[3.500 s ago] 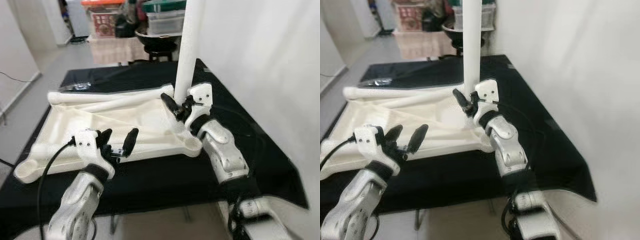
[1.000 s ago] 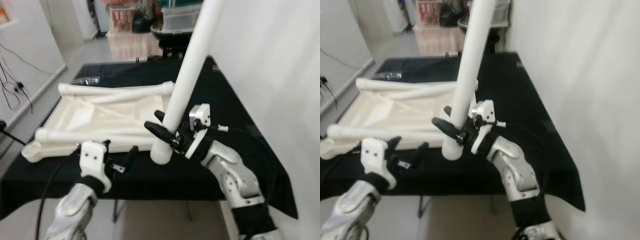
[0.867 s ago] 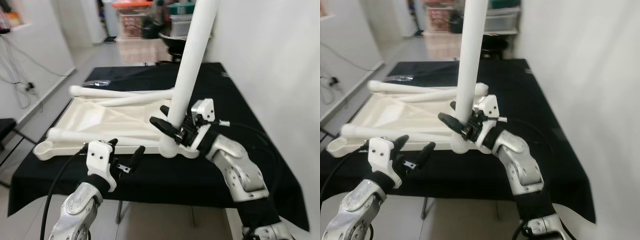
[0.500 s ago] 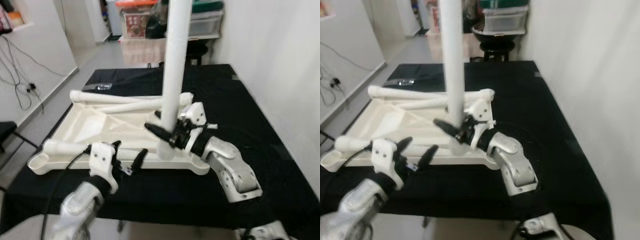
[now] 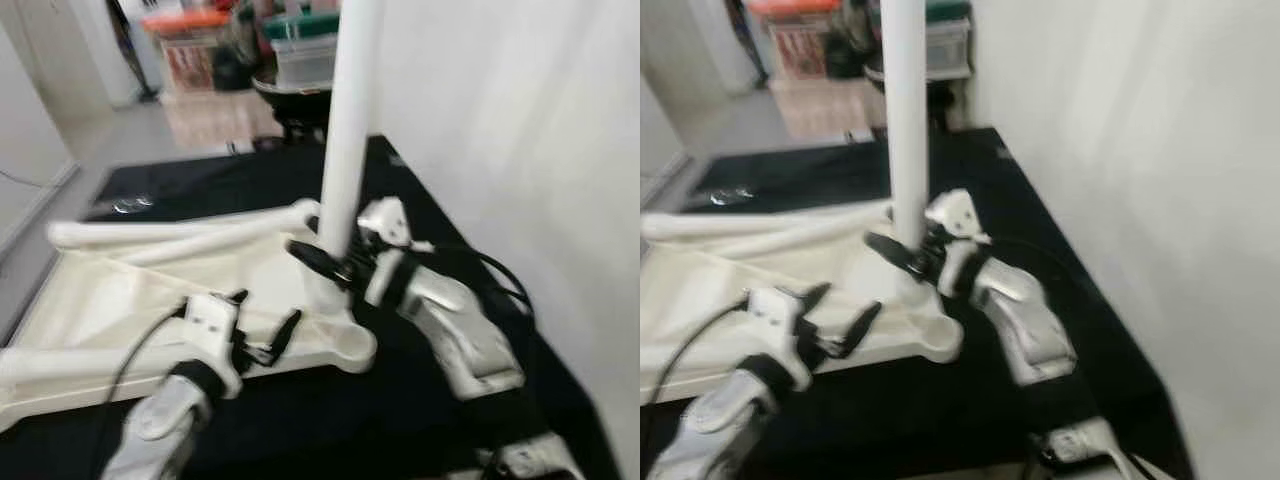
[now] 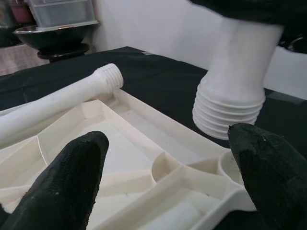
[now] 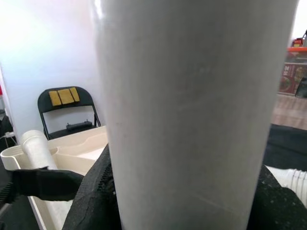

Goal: Building children table

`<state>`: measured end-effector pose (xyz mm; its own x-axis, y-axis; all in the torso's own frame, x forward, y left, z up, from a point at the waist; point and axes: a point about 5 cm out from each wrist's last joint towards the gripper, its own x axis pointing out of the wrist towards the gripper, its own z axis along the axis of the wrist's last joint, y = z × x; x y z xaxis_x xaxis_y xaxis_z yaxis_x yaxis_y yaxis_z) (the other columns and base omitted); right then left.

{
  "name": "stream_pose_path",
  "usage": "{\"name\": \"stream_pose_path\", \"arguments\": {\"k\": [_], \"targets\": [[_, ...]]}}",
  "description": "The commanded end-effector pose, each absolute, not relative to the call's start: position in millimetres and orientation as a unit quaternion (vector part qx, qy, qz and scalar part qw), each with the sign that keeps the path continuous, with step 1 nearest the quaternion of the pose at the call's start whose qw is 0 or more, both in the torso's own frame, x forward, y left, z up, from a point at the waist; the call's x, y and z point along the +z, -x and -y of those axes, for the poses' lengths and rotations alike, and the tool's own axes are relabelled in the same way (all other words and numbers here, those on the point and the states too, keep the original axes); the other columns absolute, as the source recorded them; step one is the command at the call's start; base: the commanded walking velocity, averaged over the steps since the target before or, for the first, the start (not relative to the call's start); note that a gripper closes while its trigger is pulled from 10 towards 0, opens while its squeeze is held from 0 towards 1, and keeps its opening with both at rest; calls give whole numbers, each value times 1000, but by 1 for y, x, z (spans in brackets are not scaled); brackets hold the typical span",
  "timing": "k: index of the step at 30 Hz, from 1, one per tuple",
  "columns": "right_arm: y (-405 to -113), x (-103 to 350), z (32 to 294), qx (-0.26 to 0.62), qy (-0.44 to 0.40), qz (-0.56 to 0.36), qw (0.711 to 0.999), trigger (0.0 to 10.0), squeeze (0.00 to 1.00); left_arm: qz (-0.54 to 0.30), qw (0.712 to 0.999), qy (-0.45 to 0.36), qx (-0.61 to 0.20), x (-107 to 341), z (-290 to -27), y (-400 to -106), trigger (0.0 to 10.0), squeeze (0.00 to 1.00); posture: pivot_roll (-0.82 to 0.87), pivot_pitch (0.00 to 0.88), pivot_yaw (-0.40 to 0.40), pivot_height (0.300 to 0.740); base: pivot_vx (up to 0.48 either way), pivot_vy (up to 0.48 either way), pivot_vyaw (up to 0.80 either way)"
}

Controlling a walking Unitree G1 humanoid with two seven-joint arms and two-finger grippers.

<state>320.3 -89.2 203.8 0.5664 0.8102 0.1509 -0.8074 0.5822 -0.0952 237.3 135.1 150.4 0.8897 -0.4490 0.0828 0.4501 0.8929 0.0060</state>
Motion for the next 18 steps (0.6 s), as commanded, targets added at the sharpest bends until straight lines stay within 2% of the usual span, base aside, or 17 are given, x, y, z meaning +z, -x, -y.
{"name": "stream_pose_path", "arguments": {"k": [1, 8, 9, 11, 14, 17, 18], "targets": [[-318, 206, 86, 466, 14, 100, 879, 10000, 0, 25, 971, 2, -237, 146, -137, -235, 10000, 0, 4, 16, 42, 740, 0, 0, 0], [-321, 195, 96, 493, 31, 72, 867, 10000, 0, -2, 964, -8, -267, 139, -138, -228, 10000, 0, 5, 24, 39, 740, 0, 0, 0], [-324, 186, 105, 529, 31, 37, 847, 10000, 0, -27, 959, -18, -281, 132, -138, -219, 10000, 0, 10, 41, 36, 740, 0, 0, 0], [-327, 179, 109, 552, 34, 10, 833, 10000, 0, -39, 958, -24, -282, 129, -139, -214, 10000, 0, 15, 53, 33, 740, 0, 0, 0], [-328, 177, 110, 557, 35, 3, 830, 10000, 0, -42, 959, -24, -280, 128, -139, -212, 10000, 0, 15, 53, 33, 740, 0, 0, 0], [-332, 177, 112, 564, 36, -8, 825, 10000, 0, -47, 958, -25, -283, 129, -137, -204, 10000, 0, 35, 101, 24, 740, 0, 0, 0], [-333, 179, 112, 567, 35, -10, 823, 10000, 0, -47, 956, -22, -290, 131, -135, -198, 3647, 0, 40, 124, 23, 740, 0, 0, 0]]}}
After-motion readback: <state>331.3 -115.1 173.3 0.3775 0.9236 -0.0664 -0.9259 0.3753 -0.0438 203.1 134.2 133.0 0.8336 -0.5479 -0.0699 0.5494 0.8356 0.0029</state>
